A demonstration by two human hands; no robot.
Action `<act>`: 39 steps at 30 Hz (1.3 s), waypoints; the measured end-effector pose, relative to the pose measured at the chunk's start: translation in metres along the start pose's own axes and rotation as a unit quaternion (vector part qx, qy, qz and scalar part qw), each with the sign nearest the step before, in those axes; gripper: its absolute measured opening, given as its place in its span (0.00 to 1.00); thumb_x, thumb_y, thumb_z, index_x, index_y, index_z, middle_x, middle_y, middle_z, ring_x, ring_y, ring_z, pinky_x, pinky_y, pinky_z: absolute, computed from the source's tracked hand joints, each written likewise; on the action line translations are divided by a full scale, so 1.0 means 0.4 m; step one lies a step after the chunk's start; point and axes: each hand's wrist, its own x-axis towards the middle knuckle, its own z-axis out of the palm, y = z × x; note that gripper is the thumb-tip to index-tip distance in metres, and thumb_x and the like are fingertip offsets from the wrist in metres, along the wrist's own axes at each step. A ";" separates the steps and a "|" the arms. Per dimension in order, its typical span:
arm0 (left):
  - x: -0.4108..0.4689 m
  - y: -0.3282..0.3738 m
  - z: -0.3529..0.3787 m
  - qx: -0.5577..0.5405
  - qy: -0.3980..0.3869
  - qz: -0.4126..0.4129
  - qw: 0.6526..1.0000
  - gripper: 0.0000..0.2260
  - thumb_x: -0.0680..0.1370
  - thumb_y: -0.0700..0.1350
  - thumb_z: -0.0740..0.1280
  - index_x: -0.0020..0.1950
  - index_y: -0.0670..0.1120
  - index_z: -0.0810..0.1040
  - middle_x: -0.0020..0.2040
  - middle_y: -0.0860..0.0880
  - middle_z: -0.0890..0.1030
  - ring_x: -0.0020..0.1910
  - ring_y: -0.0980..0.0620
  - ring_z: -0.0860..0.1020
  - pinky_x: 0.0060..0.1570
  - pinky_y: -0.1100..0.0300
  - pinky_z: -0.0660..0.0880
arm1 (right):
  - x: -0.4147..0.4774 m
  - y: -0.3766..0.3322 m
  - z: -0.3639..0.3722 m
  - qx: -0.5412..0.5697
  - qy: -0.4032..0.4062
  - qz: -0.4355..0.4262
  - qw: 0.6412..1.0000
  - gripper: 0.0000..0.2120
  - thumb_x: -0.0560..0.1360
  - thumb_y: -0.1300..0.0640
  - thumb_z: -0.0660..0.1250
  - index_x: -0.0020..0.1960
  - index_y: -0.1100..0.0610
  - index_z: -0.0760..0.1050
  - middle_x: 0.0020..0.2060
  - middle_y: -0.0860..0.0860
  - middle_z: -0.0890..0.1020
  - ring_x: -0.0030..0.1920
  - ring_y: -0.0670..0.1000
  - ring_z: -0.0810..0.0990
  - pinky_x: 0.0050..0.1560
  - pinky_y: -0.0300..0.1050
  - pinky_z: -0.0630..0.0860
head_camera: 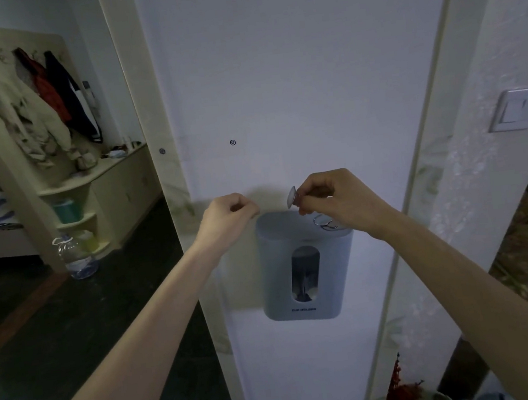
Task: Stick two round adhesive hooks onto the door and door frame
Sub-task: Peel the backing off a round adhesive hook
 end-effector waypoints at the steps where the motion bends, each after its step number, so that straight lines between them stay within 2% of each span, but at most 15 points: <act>1: 0.000 -0.001 0.002 0.001 -0.014 -0.013 1.000 0.10 0.77 0.49 0.70 0.49 0.45 0.87 0.45 0.47 0.85 0.43 0.49 0.78 0.47 0.55 0.74 | -0.001 0.000 0.002 0.000 0.000 0.003 1.000 0.05 0.79 0.55 0.72 0.49 0.56 0.86 0.39 0.49 0.89 0.49 0.60 0.87 0.47 0.46 0.79; 4: 0.007 -0.009 0.012 0.014 -0.030 -0.057 0.998 0.10 0.79 0.45 0.70 0.50 0.39 0.87 0.39 0.50 0.81 0.37 0.51 0.73 0.41 0.59 0.70 | -0.004 0.002 0.007 0.014 -0.002 0.013 1.000 0.05 0.79 0.54 0.73 0.48 0.55 0.85 0.39 0.49 0.89 0.44 0.68 0.83 0.45 0.52 0.76; 5: 0.010 -0.012 0.016 0.018 -0.023 -0.071 0.997 0.11 0.79 0.45 0.70 0.49 0.38 0.87 0.38 0.50 0.81 0.36 0.52 0.73 0.40 0.59 0.70 | -0.005 0.002 0.008 0.019 -0.004 0.014 1.000 0.06 0.79 0.54 0.73 0.48 0.55 0.85 0.38 0.49 0.89 0.42 0.67 0.82 0.45 0.53 0.75; 9: 0.019 -0.033 0.028 0.045 0.004 -0.096 0.994 0.10 0.76 0.50 0.71 0.44 0.44 0.87 0.41 0.48 0.84 0.40 0.48 0.78 0.49 0.56 0.79 | -0.012 0.005 0.010 0.017 -0.011 0.013 1.000 0.06 0.79 0.53 0.73 0.48 0.55 0.85 0.38 0.48 0.89 0.44 0.67 0.83 0.45 0.51 0.76; 12: 0.018 -0.034 0.026 0.073 0.015 -0.103 0.992 0.11 0.69 0.56 0.70 0.40 0.49 0.86 0.44 0.48 0.86 0.47 0.46 0.83 0.58 0.47 0.84 | -0.014 0.008 0.011 0.010 -0.011 0.011 1.000 0.06 0.79 0.53 0.73 0.48 0.55 0.85 0.39 0.48 0.89 0.47 0.62 0.86 0.46 0.49 0.77; 15: 0.017 -0.035 0.026 0.102 0.030 -0.101 0.989 0.12 0.66 0.59 0.69 0.39 0.53 0.86 0.43 0.50 0.87 0.49 0.46 0.84 0.58 0.45 0.83 | -0.016 0.010 0.010 0.009 -0.011 0.015 1.000 0.05 0.79 0.54 0.73 0.48 0.55 0.85 0.39 0.48 0.89 0.41 0.52 0.85 0.44 0.47 0.77; 17: 0.013 -0.034 0.027 0.124 0.036 -0.093 0.987 0.10 0.69 0.59 0.70 0.40 0.54 0.85 0.43 0.51 0.87 0.48 0.47 0.84 0.58 0.46 0.83 | -0.017 0.011 0.010 0.009 -0.012 0.015 1.000 0.05 0.79 0.54 0.73 0.48 0.55 0.85 0.39 0.48 0.89 0.40 0.46 0.84 0.43 0.45 0.76; 19: 0.009 -0.036 0.030 0.154 0.048 -0.076 0.984 0.11 0.75 0.59 0.71 0.41 0.54 0.85 0.43 0.52 0.87 0.46 0.47 0.84 0.56 0.47 0.83 | -0.018 0.013 0.011 0.009 -0.014 0.013 1.000 0.05 0.79 0.54 0.73 0.48 0.55 0.86 0.39 0.48 0.89 0.40 0.44 0.85 0.43 0.41 0.75; 22: 0.005 -0.037 0.028 0.168 0.069 -0.064 0.981 0.16 0.81 0.61 0.67 0.43 0.52 0.85 0.42 0.52 0.87 0.45 0.48 0.85 0.55 0.49 0.83 | -0.018 0.016 0.011 0.004 -0.017 0.010 1.000 0.05 0.79 0.54 0.73 0.48 0.55 0.86 0.38 0.47 0.89 0.38 0.39 0.84 0.41 0.31 0.73; 26: -0.012 -0.030 0.005 0.138 0.101 -0.055 0.984 0.18 0.82 0.63 0.62 0.48 0.53 0.85 0.47 0.51 0.87 0.50 0.44 0.84 0.58 0.46 0.82 | -0.019 0.008 0.019 -0.023 -0.014 0.002 1.000 0.04 0.80 0.56 0.73 0.49 0.56 0.86 0.39 0.48 0.89 0.35 0.37 0.83 0.37 0.26 0.72; 28: -0.028 -0.011 0.003 0.119 0.129 -0.014 0.984 0.16 0.82 0.61 0.63 0.52 0.53 0.84 0.48 0.50 0.87 0.50 0.44 0.85 0.57 0.46 0.82 | -0.019 0.000 0.030 -0.064 -0.002 -0.008 0.998 0.03 0.79 0.55 0.73 0.48 0.53 0.85 0.39 0.46 0.88 0.37 0.38 0.83 0.38 0.28 0.73; 29: -0.038 0.002 0.006 0.109 0.129 0.010 0.986 0.14 0.83 0.60 0.64 0.52 0.53 0.84 0.47 0.51 0.87 0.49 0.46 0.85 0.56 0.46 0.83 | -0.016 -0.004 0.039 -0.096 0.008 -0.019 0.995 0.03 0.78 0.54 0.73 0.48 0.52 0.85 0.40 0.45 0.88 0.39 0.40 0.84 0.41 0.32 0.77; 32: -0.069 0.047 0.018 0.093 0.104 0.061 0.988 0.15 0.81 0.62 0.66 0.46 0.54 0.83 0.41 0.56 0.86 0.45 0.51 0.84 0.52 0.46 0.84 | -0.011 -0.029 0.067 -0.200 0.034 -0.051 0.978 0.04 0.76 0.49 0.72 0.47 0.49 0.83 0.41 0.41 0.85 0.44 0.47 0.83 0.46 0.46 0.81; 35: -0.096 0.077 0.014 0.099 0.121 0.100 0.983 0.12 0.79 0.62 0.71 0.44 0.56 0.84 0.39 0.59 0.84 0.43 0.56 0.84 0.48 0.50 0.84 | -0.012 -0.060 0.085 -0.238 0.064 -0.082 0.966 0.02 0.76 0.50 0.71 0.47 0.47 0.82 0.40 0.40 0.83 0.43 0.48 0.81 0.44 0.47 0.78; 39: -0.127 0.091 0.006 0.124 0.150 0.130 0.972 0.10 0.79 0.58 0.74 0.47 0.52 0.86 0.40 0.58 0.84 0.40 0.58 0.83 0.42 0.57 0.82 | -0.011 -0.075 0.105 -0.260 0.099 -0.122 0.953 0.03 0.77 0.53 0.71 0.49 0.50 0.83 0.43 0.44 0.84 0.42 0.50 0.81 0.43 0.47 0.78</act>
